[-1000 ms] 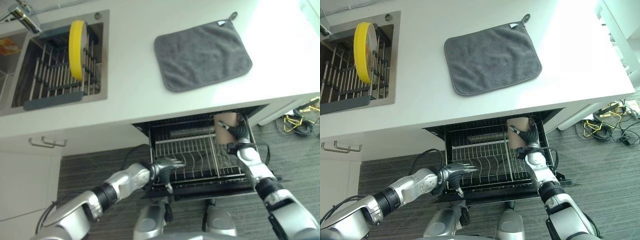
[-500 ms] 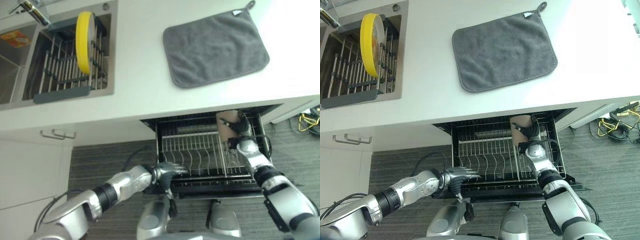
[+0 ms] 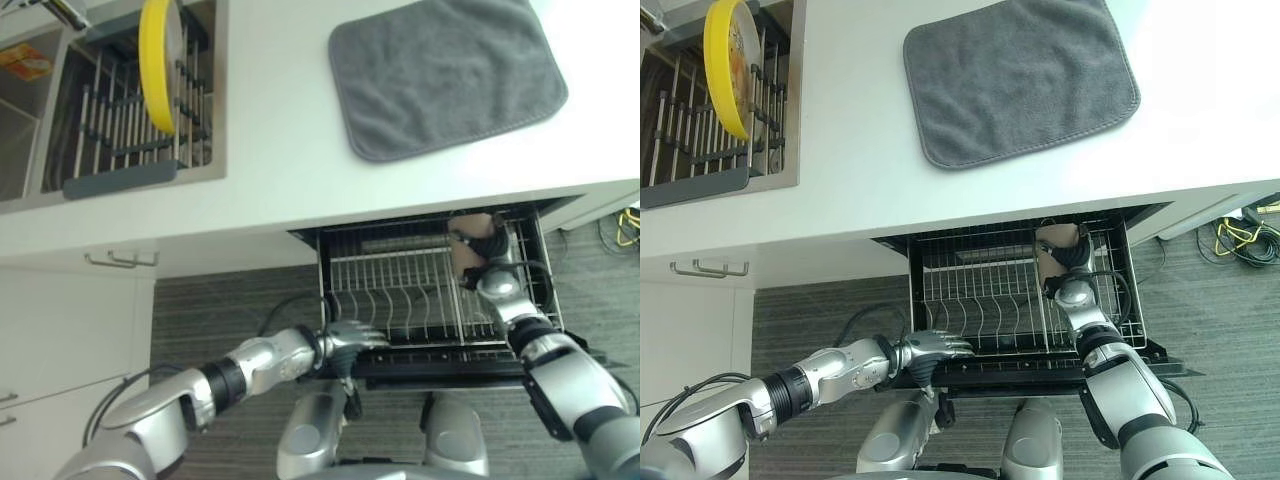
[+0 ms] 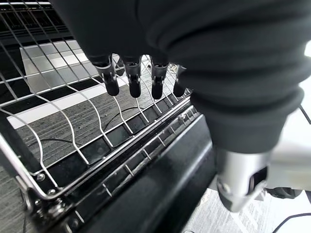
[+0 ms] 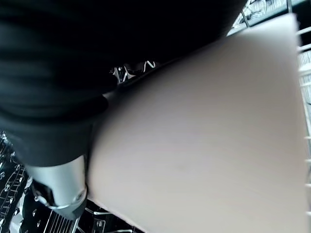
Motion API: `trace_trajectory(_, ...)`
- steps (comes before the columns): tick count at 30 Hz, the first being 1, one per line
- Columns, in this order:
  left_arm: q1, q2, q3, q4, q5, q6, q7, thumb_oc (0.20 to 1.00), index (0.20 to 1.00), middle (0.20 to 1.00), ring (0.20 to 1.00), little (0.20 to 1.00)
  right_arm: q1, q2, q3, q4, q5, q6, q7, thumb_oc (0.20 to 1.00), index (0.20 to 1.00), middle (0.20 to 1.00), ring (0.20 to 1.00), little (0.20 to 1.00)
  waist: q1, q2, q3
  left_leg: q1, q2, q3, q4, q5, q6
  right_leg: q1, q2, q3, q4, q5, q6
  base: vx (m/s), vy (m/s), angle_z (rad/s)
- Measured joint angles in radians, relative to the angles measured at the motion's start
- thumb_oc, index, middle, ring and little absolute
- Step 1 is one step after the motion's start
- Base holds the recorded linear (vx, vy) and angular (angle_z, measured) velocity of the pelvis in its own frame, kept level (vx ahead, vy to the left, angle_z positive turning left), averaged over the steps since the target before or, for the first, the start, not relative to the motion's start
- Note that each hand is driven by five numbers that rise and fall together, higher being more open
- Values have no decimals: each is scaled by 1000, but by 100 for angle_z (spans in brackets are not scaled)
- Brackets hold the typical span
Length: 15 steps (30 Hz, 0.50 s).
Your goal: Place the dishes in the dishwasher.
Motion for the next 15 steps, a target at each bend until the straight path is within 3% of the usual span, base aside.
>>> trace_trajectory(10,-5,14,1,-18,8,18,54,1000,1000,1000,1000,1000,-25,-5,1,2,-37,-23,-49,200,200,200,200,200,17,0,16,-15,-7,19,0,3,4,-67,-19,21,89,-26,2,-12,2,-4)
trace_trajectory(11,-13,14,-1,-18,10,24,59,1000,1000,1000,1000,1000,-27,-5,1,12,-37,-27,-48,849,849,849,849,849,19,0,16,-15,-14,19,0,6,8,-87,-32,22,134,-48,2,-45,-31,15)
trace_trajectory(12,-25,15,-3,-16,16,25,68,1000,1000,1000,1000,1000,-39,-6,2,32,-37,-27,-48,1000,1000,1000,1000,1000,24,-1,18,-51,-13,11,47,5,11,-120,-41,20,186,-59,0,-46,-39,20)
trace_trajectory(15,-31,13,29,-34,18,61,114,1000,1000,1000,1000,1000,-61,-30,0,63,-37,-17,-60,1000,1000,1000,1000,1000,50,21,38,-84,-11,-23,97,4,13,-165,-55,20,291,-104,-18,-37,-17,29)
